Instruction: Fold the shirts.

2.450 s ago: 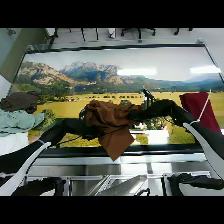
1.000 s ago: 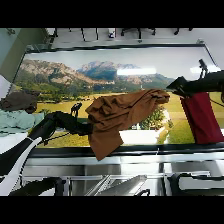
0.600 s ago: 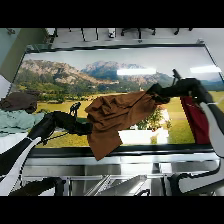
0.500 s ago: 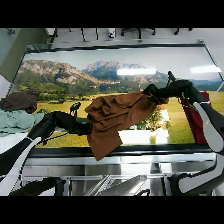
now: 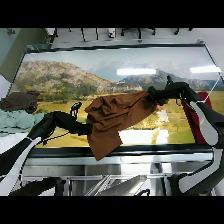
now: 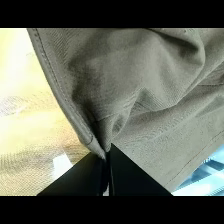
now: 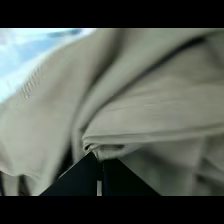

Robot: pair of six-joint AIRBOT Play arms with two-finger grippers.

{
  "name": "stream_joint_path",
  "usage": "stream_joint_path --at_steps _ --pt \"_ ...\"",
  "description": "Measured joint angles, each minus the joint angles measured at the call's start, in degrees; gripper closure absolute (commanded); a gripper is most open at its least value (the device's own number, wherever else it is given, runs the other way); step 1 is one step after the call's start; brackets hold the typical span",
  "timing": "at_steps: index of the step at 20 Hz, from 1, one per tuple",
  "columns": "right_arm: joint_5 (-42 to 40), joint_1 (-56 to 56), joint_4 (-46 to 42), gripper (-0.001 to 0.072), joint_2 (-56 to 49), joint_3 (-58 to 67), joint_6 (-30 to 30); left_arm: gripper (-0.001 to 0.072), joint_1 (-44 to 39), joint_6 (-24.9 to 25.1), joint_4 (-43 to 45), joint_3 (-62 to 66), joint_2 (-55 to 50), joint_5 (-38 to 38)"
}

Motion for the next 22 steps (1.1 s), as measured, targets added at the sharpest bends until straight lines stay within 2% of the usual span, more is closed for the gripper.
stream_joint_path --at_steps 3,6,11,14,17,19,22 --pt "-2.21 -0.50 -1.14 0.0690 2.67 0.15 -0.15 0.0688 0.02 0.31 0.02 1.33 0.22 0.66" --pt "-5.49 -1.66 4.17 0.0691 10.62 3.28 -4.66 0.0688 1.44 0.28 0.02 8.83 3.80 2.67" --pt "-8.81 -7.34 9.40 0.0691 33.38 19.96 -13.11 0.0689 10.47 -2.38 0.00 38.58 17.51 5.73" --pt "-5.64 -11.41 7.67 0.0692 46.62 28.94 -17.51 0.0689 16.46 -3.85 -0.24 59.01 23.56 7.30" --pt "-1.22 -13.62 3.76 0.0692 56.02 32.98 -20.81 0.0689 22.01 -4.94 -0.39 72.35 26.82 8.04" --pt "-0.04 -14.25 1.51 0.0691 59.19 34.07 -22.12 0.0689 25.46 -5.35 -0.28 75.34 28.26 7.76" --pt "-1.44 -14.67 1.88 0.0691 59.32 34.38 -23.08 0.0689 28.98 -5.68 -0.66 70.75 29.73 5.57"
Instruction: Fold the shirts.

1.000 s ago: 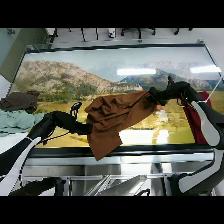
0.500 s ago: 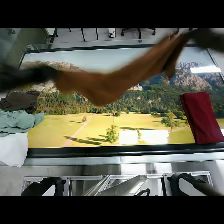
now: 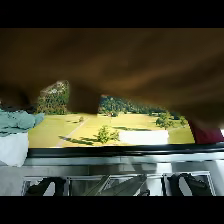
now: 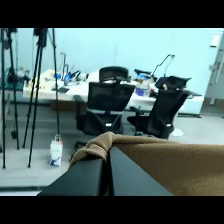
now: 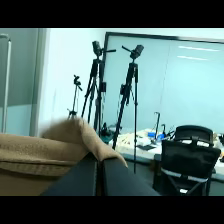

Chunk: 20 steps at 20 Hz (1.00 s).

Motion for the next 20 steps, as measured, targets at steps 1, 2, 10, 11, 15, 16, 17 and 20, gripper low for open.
stream_joint_path --at_steps 1,2,10,11,15,16,17,20 --pt "-0.94 -0.04 1.01 0.0691 -0.96 -0.35 -0.17 0.0689 0.42 0.00 -0.63 -2.62 -0.07 -1.22" --pt "-2.01 0.09 2.12 0.0692 -2.47 -1.09 -0.28 0.0689 0.31 0.63 -1.66 -5.40 -0.68 -2.56" --pt "5.31 13.46 3.10 0.0691 -25.33 -20.20 -0.76 0.0689 -12.85 6.51 0.96 -17.03 -27.78 -10.95" --pt "8.74 15.19 2.67 0.0691 -29.62 -22.86 -0.76 0.0688 -13.70 6.71 1.77 -17.33 -32.59 -11.72" --pt "20.26 19.63 4.11 0.0690 -46.25 -27.67 -0.74 0.0689 -15.58 7.30 2.97 -14.05 -51.65 -14.01" --pt "21.99 20.17 4.61 0.0690 -49.99 -28.22 -0.72 0.0688 -15.93 7.32 3.23 -12.41 -55.52 -13.94" --pt "23.54 20.52 5.25 0.0690 -52.52 -28.46 -0.66 0.0688 -16.35 7.52 3.26 -10.51 -59.12 -13.88" --pt "25.55 20.90 5.99 0.0666 -57.66 -28.92 -0.55 0.0001 -17.44 7.50 3.32 -4.74 -67.04 -11.78"
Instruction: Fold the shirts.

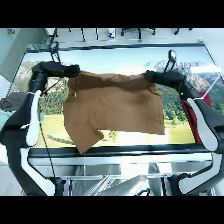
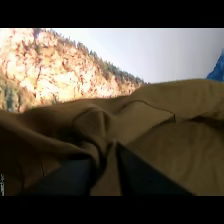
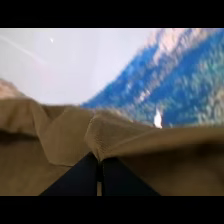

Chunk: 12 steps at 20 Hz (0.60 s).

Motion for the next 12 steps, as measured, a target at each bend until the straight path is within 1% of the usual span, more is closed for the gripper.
stream_joint_path --at_steps 1,2,3,6,7,8,10,12 --pt "-0.13 -0.33 0.24 0.0485 -0.28 0.15 0.02 0.0000 -0.20 -0.02 0.15 1.70 -1.46 1.33" --pt "-1.07 -1.16 0.31 0.0256 0.00 0.57 0.02 0.0000 -0.15 -0.17 0.13 3.04 -2.08 2.69" --pt "-2.86 -2.40 0.24 0.0207 0.68 0.98 0.02 0.0000 0.17 -0.46 0.13 4.09 -2.05 4.48" --pt "-12.90 -8.94 0.00 0.0214 5.29 2.36 0.00 0.0000 3.41 -1.16 0.31 5.55 1.29 11.37" --pt "-17.29 -11.98 -0.46 0.0247 7.15 2.58 0.00 0.0000 5.20 -1.38 0.28 5.31 3.34 14.36" --pt "-21.88 -14.95 -1.18 0.0332 8.85 2.62 0.00 0.0001 7.02 -1.38 0.31 4.22 5.31 17.55" --pt "-31.67 -21.16 -2.78 0.0346 12.44 1.36 0.00 0.0000 11.19 -1.31 0.42 -1.44 9.99 24.20" --pt "-39.71 -26.18 -4.81 0.0346 15.21 -2.54 0.02 0.0001 14.69 -0.61 0.61 -10.82 14.49 28.44"
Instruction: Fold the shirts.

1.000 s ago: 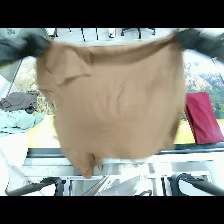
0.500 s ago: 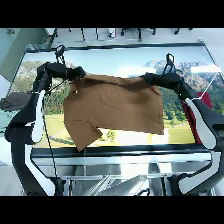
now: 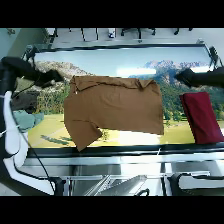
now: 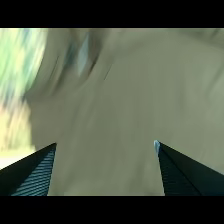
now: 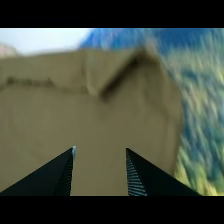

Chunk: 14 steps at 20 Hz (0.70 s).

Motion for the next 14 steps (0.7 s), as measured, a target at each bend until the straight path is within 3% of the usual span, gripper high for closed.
stream_joint_path --at_steps 3,7,13,14 --pt "-7.78 -5.73 -2.67 0.0346 3.37 -9.57 -0.52 0.0001 4.17 1.81 0.13 -17.88 5.44 1.07" --pt "-10.14 -8.33 -4.11 0.0346 4.96 -22.03 -2.73 0.0001 6.95 6.29 -3.67 -33.07 6.91 -2.89" --pt "-5.64 -5.86 -4.55 0.0345 5.01 -33.40 -5.20 0.0007 7.45 10.78 -12.11 -33.75 0.79 -5.33" --pt "-4.57 -4.92 -4.55 0.0345 4.50 -34.21 -5.38 0.0121 7.04 11.10 -13.05 -32.57 -0.31 -5.62"
